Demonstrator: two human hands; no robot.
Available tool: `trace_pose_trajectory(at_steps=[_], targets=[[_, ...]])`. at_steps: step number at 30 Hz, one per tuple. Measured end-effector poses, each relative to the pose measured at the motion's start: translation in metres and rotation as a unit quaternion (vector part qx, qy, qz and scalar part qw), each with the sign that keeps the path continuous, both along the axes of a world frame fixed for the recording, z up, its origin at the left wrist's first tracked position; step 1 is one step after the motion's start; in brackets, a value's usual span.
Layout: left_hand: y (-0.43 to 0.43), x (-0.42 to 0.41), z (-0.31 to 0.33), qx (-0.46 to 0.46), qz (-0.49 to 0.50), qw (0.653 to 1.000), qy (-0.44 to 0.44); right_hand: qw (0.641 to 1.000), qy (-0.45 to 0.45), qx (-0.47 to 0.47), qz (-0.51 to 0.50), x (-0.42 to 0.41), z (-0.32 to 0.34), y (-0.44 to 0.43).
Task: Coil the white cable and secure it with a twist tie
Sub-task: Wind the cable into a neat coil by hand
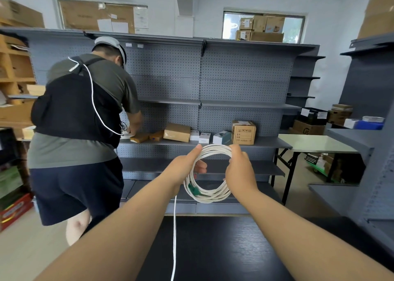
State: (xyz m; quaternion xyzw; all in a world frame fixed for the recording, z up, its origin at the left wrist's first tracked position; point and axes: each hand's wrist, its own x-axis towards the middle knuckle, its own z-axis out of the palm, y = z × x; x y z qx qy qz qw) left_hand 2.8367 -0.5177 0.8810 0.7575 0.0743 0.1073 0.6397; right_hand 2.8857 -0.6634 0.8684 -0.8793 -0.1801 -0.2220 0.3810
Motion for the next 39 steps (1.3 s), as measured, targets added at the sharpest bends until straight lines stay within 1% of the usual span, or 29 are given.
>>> trace_pose_trajectory(at_steps=[1, 4, 5, 8, 9, 10, 11, 13, 15, 18, 20, 22, 25, 26, 28, 29, 30, 34, 35, 37, 39], targets=[[-0.002, 0.0, -0.001, -0.011, 0.002, 1.0, -0.005, 1.0, 0.013, 0.015, -0.008, 0.001, 0.0, -0.001], [-0.007, 0.0, -0.005, 0.009, 0.03, 0.999, -0.022, 0.996, 0.045, 0.059, -0.044, 0.007, 0.0, -0.003], [-0.009, 0.0, -0.006, 0.003, 0.036, 0.999, -0.032, 0.994, 0.055, 0.082, -0.052, 0.009, 0.0, -0.004], [-0.02, 0.0, -0.008, -0.089, 0.05, 0.993, -0.067, 0.982, 0.091, 0.157, -0.056, 0.01, -0.005, -0.001], [-0.023, 0.0, -0.008, -0.104, 0.065, 0.989, -0.078, 0.978, 0.102, 0.171, -0.054, 0.008, -0.008, 0.001], [-0.026, 0.001, -0.007, -0.09, 0.087, 0.988, -0.087, 0.975, 0.113, 0.184, -0.049, 0.007, -0.011, 0.002], [-0.027, 0.001, -0.007, -0.051, 0.111, 0.988, -0.098, 0.972, 0.125, 0.197, -0.04, 0.005, -0.014, 0.003], [-0.028, 0.001, -0.007, 0.048, 0.149, 0.979, -0.134, 0.964, 0.148, 0.222, -0.017, 0.003, -0.016, 0.004], [-0.027, 0.0, -0.008, 0.131, 0.163, 0.963, -0.169, 0.964, 0.148, 0.221, 0.001, 0.002, -0.014, 0.001], [-0.025, 0.0, -0.008, 0.238, 0.167, 0.941, -0.175, 0.98, 0.096, 0.173, 0.02, 0.0, -0.008, -0.005], [-0.026, 0.0, -0.006, 0.288, 0.161, 0.929, -0.167, 0.993, 0.04, 0.108, 0.035, -0.001, -0.004, -0.009], [-0.027, 0.0, -0.003, 0.345, 0.149, 0.913, -0.158, 0.997, -0.001, 0.028, 0.068, -0.003, -0.001, -0.012], [-0.025, -0.001, 0.004, 0.438, 0.132, 0.878, -0.144, 0.988, -0.024, -0.112, 0.101, -0.005, 0.0, -0.013], [-0.024, -0.001, 0.005, 0.46, 0.133, 0.866, -0.141, 0.985, -0.023, -0.139, 0.102, -0.006, 0.0, -0.013], [-0.022, 0.0, 0.006, 0.484, 0.145, 0.852, -0.139, 0.985, -0.021, -0.145, 0.093, -0.007, -0.001, -0.012], [-0.022, 0.0, 0.005, 0.482, 0.15, 0.852, -0.14, 0.987, -0.02, -0.137, 0.086, -0.007, -0.002, -0.011], [-0.022, 0.0, 0.004, 0.468, 0.154, 0.859, -0.14, 0.988, -0.018, -0.128, 0.079, -0.007, -0.002, -0.01], [-0.02, 0.001, -0.004, 0.37, 0.15, 0.91, -0.111, 0.995, 0.018, -0.076, 0.056, -0.009, -0.007, -0.009], [-0.019, 0.001, -0.006, 0.334, 0.14, 0.927, -0.1, 0.996, 0.032, -0.062, 0.05, -0.009, -0.009, -0.01], [-0.017, 0.001, -0.008, 0.231, 0.105, 0.964, -0.078, 0.997, 0.055, -0.046, 0.037, -0.007, -0.013, -0.011], [-0.014, -0.001, -0.011, 0.137, 0.065, 0.986, -0.064, 0.995, 0.088, -0.024, 0.031, -0.007, -0.016, -0.011]])
